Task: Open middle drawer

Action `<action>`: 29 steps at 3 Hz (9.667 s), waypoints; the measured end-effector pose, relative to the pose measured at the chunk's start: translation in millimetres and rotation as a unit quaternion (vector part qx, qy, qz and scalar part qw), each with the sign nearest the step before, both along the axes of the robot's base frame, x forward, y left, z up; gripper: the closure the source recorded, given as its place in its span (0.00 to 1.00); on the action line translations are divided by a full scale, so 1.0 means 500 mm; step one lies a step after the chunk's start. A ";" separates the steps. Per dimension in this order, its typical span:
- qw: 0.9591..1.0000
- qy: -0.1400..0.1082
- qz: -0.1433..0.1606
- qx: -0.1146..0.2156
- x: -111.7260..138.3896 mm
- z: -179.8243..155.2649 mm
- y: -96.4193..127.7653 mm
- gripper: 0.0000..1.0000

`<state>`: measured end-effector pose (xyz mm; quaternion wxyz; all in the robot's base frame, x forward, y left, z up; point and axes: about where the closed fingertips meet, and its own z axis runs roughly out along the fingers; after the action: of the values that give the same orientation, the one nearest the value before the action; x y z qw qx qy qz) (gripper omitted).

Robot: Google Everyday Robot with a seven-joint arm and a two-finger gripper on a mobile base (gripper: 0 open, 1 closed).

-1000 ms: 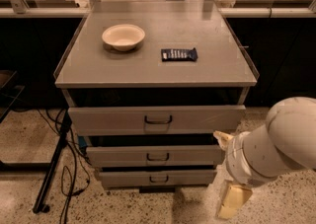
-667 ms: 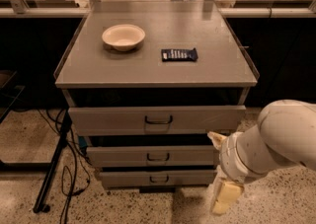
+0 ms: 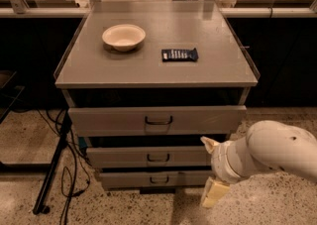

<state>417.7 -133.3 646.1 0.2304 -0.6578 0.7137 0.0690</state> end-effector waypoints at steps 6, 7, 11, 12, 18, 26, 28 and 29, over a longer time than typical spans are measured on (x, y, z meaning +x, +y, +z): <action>0.995 -0.017 -0.069 0.076 0.181 -0.310 -0.066 0.00; 0.995 -0.035 -0.054 0.081 0.229 -0.329 -0.039 0.00; 0.995 -0.030 -0.050 0.075 0.350 -0.487 -0.005 0.00; 0.995 -0.032 -0.051 0.075 0.355 -0.486 -0.004 0.18; 0.994 -0.032 -0.064 0.085 0.351 -0.446 -0.006 0.82; 0.993 -0.024 -0.047 0.105 0.184 -0.425 -0.036 0.97; 0.993 -0.024 -0.047 0.105 0.184 -0.425 -0.036 0.51; 0.993 -0.024 -0.047 0.105 0.184 -0.425 -0.036 0.28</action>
Offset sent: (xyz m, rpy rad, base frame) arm 0.0713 -0.0412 -0.1193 0.2297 0.0042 -0.0917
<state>509.7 -151.4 433.7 0.3180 -0.5976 0.7267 0.1169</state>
